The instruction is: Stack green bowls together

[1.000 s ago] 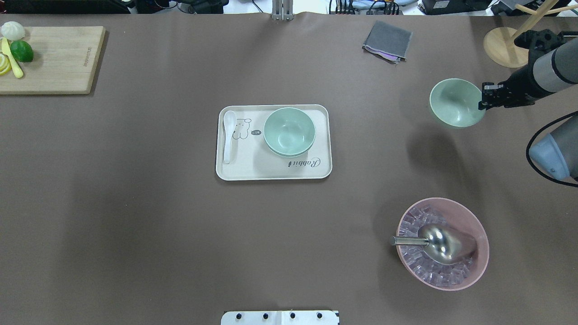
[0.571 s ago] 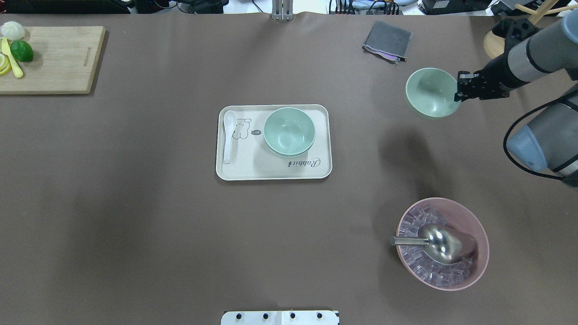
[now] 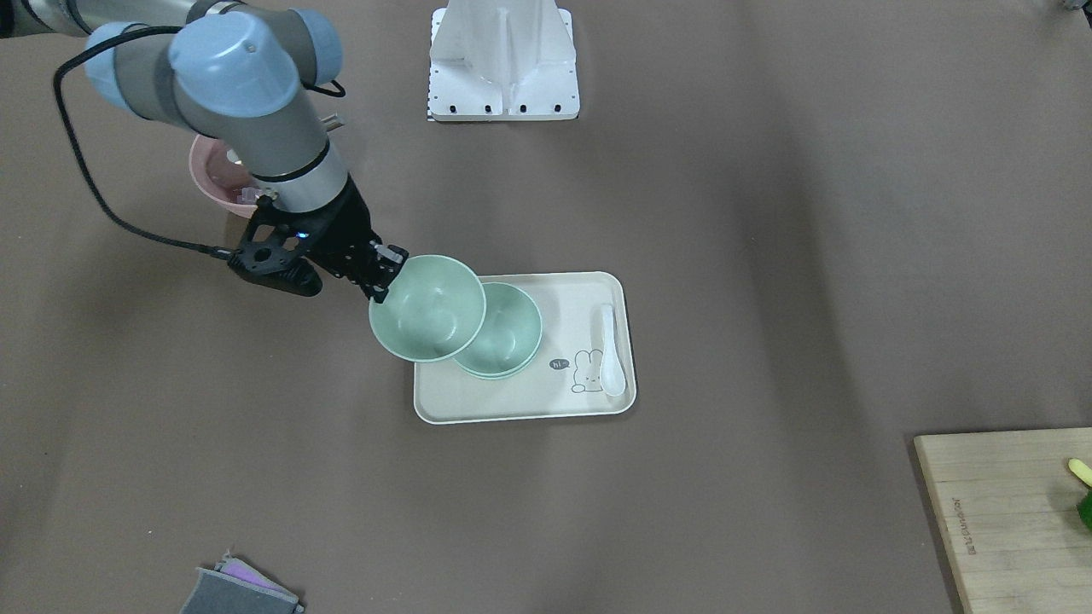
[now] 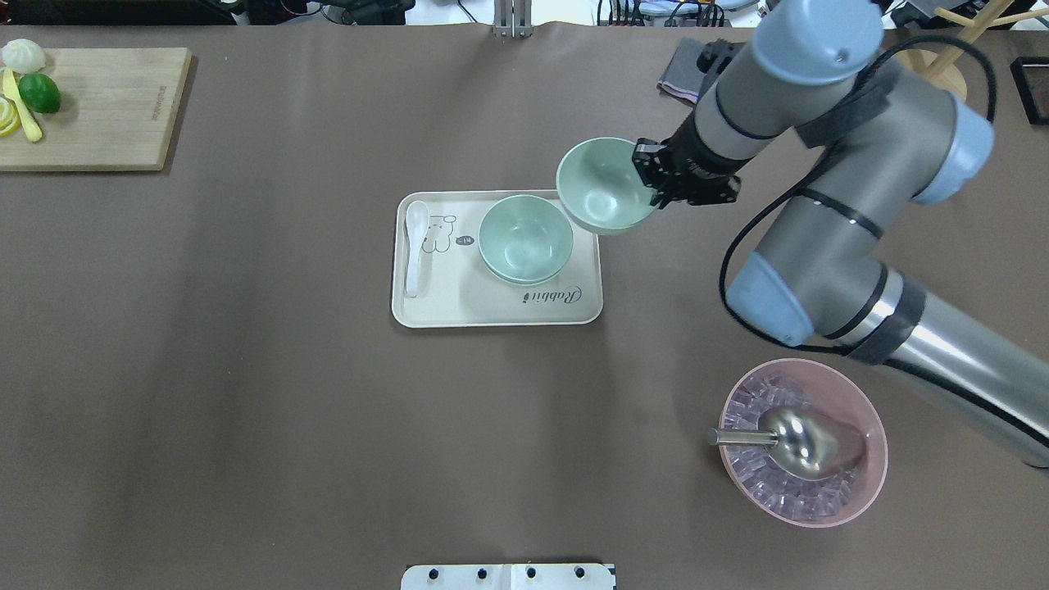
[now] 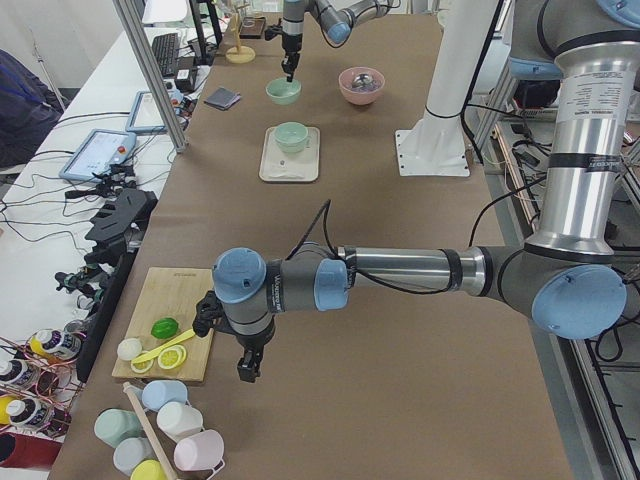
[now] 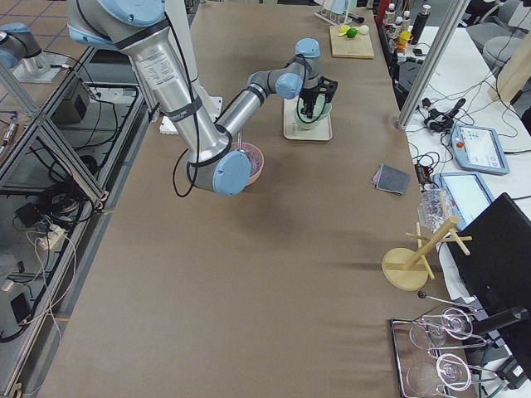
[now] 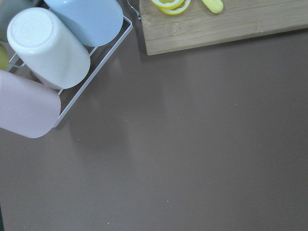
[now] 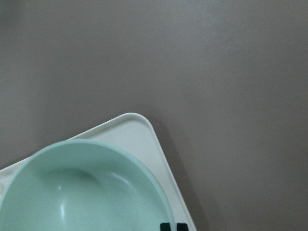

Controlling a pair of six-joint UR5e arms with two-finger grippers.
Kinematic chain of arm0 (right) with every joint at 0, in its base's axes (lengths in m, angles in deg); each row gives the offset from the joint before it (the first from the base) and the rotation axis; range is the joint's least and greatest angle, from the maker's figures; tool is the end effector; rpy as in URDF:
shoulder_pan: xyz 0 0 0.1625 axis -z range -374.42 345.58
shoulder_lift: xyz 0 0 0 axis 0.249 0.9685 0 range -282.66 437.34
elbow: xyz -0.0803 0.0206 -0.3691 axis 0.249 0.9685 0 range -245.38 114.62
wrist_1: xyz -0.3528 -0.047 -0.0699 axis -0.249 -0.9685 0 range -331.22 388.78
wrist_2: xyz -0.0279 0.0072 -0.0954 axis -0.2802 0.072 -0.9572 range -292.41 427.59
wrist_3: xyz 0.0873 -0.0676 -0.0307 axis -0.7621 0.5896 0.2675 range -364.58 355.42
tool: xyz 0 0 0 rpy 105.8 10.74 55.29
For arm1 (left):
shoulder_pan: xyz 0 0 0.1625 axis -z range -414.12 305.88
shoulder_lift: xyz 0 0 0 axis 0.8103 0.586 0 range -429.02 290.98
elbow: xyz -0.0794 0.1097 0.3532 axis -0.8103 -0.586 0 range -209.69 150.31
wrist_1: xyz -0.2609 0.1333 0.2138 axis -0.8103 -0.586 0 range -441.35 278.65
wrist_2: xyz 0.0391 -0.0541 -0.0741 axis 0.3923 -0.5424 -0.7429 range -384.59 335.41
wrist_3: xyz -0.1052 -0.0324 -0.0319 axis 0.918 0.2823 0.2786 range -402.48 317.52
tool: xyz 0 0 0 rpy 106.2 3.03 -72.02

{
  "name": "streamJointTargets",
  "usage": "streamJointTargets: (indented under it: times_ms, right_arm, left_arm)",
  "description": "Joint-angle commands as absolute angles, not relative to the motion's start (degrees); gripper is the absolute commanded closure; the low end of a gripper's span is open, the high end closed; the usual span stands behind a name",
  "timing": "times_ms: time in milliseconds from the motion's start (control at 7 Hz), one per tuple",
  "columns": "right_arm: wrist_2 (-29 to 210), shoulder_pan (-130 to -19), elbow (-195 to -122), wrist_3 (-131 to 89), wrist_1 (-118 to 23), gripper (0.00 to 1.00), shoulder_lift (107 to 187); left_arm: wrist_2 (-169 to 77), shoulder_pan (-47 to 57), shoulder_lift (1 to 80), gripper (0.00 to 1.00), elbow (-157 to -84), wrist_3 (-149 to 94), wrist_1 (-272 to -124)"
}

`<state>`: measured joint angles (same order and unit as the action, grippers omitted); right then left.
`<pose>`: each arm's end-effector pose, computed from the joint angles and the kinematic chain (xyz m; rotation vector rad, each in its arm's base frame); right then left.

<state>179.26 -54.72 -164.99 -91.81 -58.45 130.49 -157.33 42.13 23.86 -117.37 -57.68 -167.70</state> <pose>-0.4025 -0.4607 0.2147 -0.0184 -0.9270 0.4457 -0.1044 -0.4426 0.6264 0.0883 0.7429 0.1286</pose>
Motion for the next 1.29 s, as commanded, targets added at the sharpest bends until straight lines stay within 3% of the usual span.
streamJointTargets:
  times_ms: [0, 1143]
  right_arm:
    - [172.81, -49.5, -161.9, -97.46, -58.41, 1.0, 127.63]
    - [172.09, -49.05, -154.41, -97.39, -53.13, 1.0, 125.86]
  left_arm:
    - [-157.48, 42.2, 22.22, 0.02, -117.58, -57.69, -167.92]
    - [-157.4, 42.29, 22.12, 0.02, -117.85, -57.69, -167.92]
